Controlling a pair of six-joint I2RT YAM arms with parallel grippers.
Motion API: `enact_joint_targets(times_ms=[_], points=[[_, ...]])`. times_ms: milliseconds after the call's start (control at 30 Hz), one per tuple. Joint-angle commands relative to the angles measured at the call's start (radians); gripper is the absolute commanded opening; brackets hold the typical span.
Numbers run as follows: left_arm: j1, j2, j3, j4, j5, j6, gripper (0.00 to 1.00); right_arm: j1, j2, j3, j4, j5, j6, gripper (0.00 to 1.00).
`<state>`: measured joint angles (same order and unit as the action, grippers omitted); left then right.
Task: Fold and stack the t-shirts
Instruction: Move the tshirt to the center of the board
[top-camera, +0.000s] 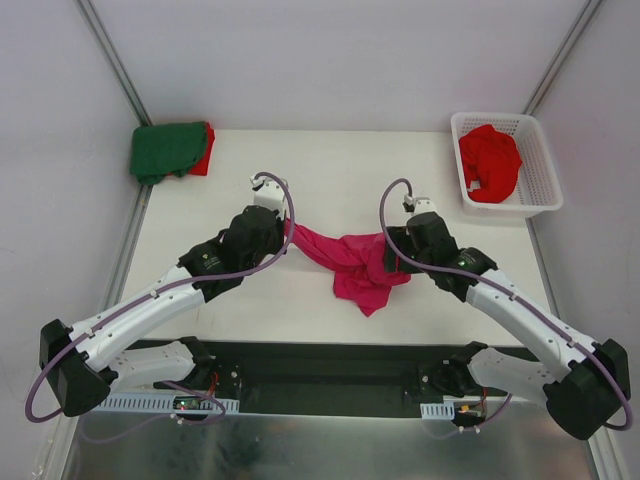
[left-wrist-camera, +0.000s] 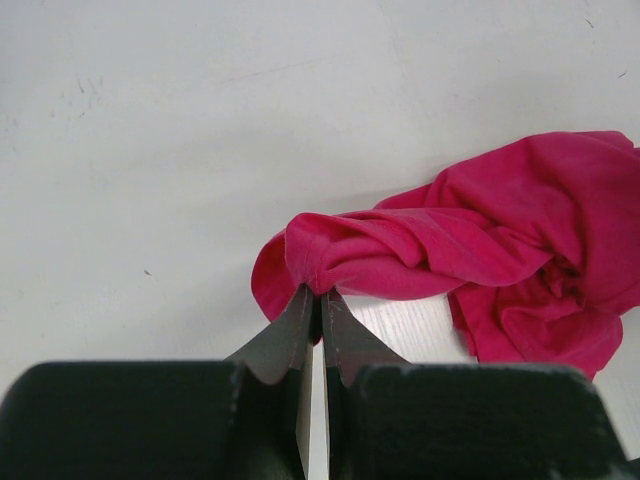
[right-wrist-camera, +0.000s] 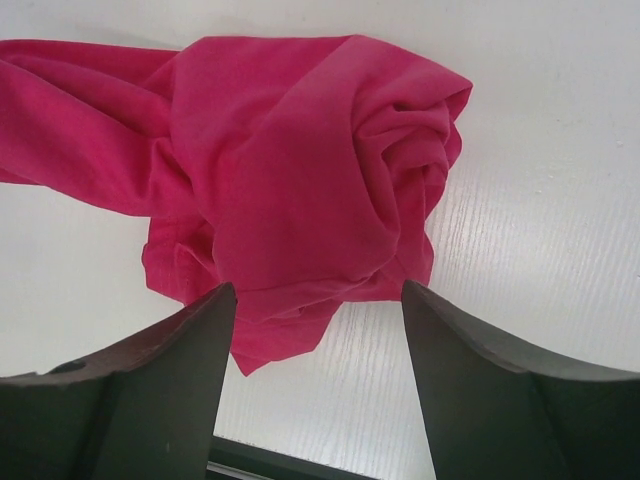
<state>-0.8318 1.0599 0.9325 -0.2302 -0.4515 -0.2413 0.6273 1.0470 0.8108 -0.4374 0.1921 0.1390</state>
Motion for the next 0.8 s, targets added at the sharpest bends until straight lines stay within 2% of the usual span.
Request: enact_joint_targets(times_ms=[0,767], points=[[-0.004,-0.020,-0.015,0.012,-0.029,0.011,0.00,0.011,0.030,0.001,0.054,-0.014,0.024,0.70],[0.000,-0.028,-0.021,0.012,-0.032,0.014,0.00,0.012,0.090,-0.050,0.071,0.023,0.042,0.65]])
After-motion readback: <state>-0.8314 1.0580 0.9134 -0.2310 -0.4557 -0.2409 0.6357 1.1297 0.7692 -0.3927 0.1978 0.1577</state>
